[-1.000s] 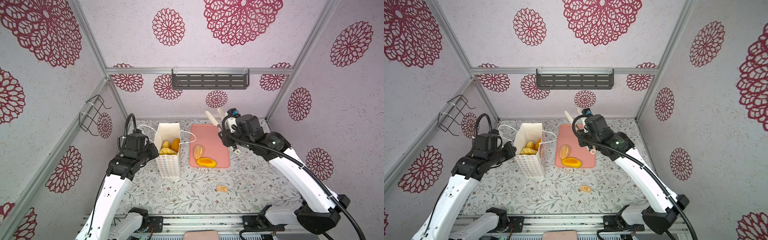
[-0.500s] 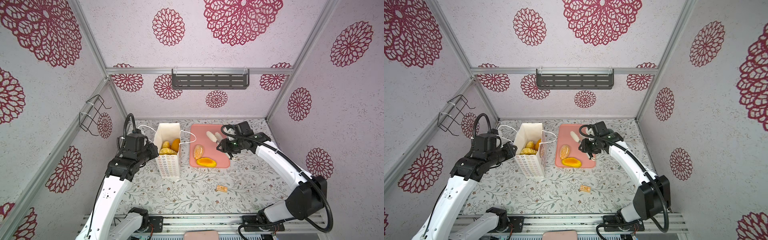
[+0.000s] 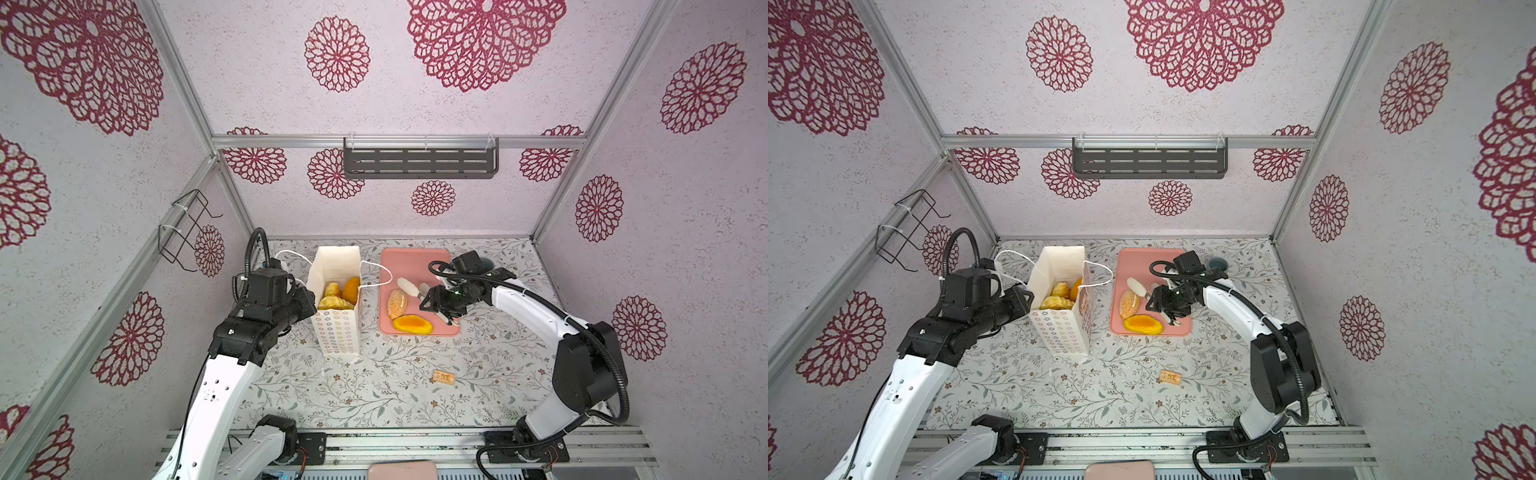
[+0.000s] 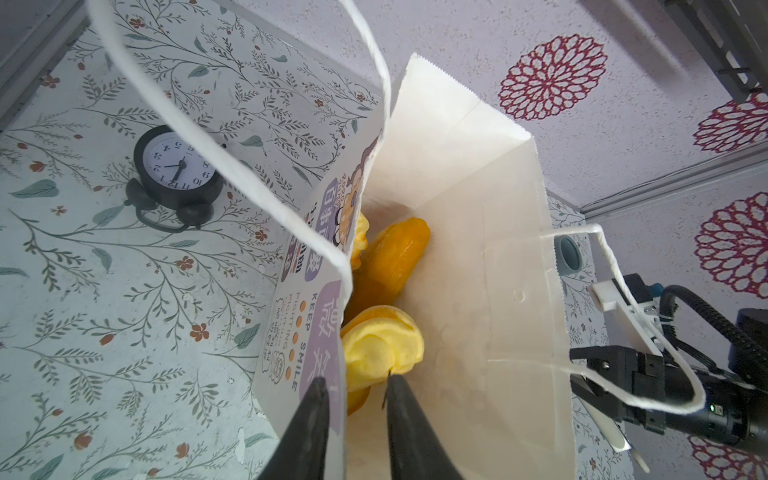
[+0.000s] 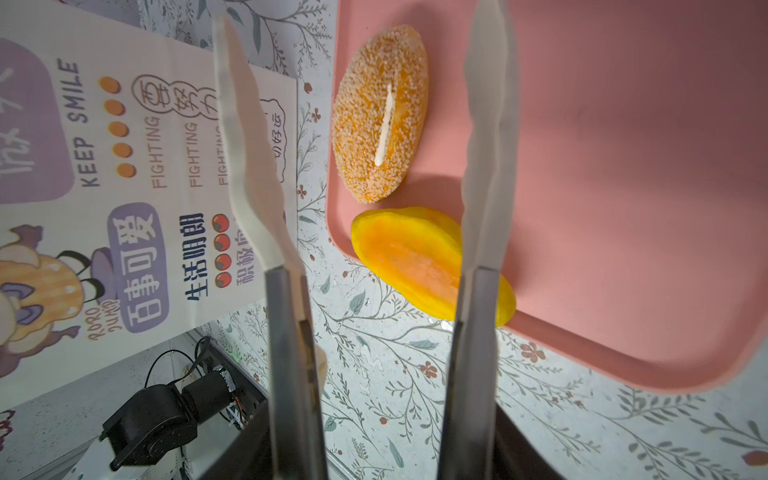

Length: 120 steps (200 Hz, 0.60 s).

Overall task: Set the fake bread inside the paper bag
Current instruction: 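Move the empty tongs over the sugar-coated bun on the pink tray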

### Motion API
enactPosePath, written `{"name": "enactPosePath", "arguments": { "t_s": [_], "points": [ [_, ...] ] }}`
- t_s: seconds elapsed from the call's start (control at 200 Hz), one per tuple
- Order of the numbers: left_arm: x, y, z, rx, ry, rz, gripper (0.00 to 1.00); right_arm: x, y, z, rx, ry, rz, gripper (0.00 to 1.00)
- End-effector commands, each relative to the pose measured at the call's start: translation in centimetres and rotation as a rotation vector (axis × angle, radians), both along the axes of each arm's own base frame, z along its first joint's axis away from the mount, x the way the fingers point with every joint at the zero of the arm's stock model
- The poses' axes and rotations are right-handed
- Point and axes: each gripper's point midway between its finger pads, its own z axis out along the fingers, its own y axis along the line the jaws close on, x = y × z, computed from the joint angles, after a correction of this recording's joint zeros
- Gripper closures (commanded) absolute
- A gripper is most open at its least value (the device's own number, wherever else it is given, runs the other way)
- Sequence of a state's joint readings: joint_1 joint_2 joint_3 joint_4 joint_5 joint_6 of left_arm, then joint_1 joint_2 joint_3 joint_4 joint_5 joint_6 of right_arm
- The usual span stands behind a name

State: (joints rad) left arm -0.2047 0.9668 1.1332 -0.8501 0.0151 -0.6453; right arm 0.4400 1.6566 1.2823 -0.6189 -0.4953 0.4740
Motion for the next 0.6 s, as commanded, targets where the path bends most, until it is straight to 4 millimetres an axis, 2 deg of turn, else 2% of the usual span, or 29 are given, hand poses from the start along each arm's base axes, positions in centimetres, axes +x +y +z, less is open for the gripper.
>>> {"name": "enactPosePath", "arguments": {
  "t_s": [0.0,0.325,0.595],
  "points": [
    [0.0,0.0,0.2,-0.008,-0.024,-0.001,0.72,0.5,0.9,1.1,0.043,-0.009,0.005,0.41],
    [-0.2,0.1,-0.1,0.000,-0.024,-0.003,0.72,0.3,2.1,-0.6,0.001,0.051,0.037,0.43],
    [-0.2,-0.1,-0.3,-0.004,-0.026,-0.012,0.71,0.4,3.1,-1.1,-0.045,0.069,0.069,0.42]
  ]
}}
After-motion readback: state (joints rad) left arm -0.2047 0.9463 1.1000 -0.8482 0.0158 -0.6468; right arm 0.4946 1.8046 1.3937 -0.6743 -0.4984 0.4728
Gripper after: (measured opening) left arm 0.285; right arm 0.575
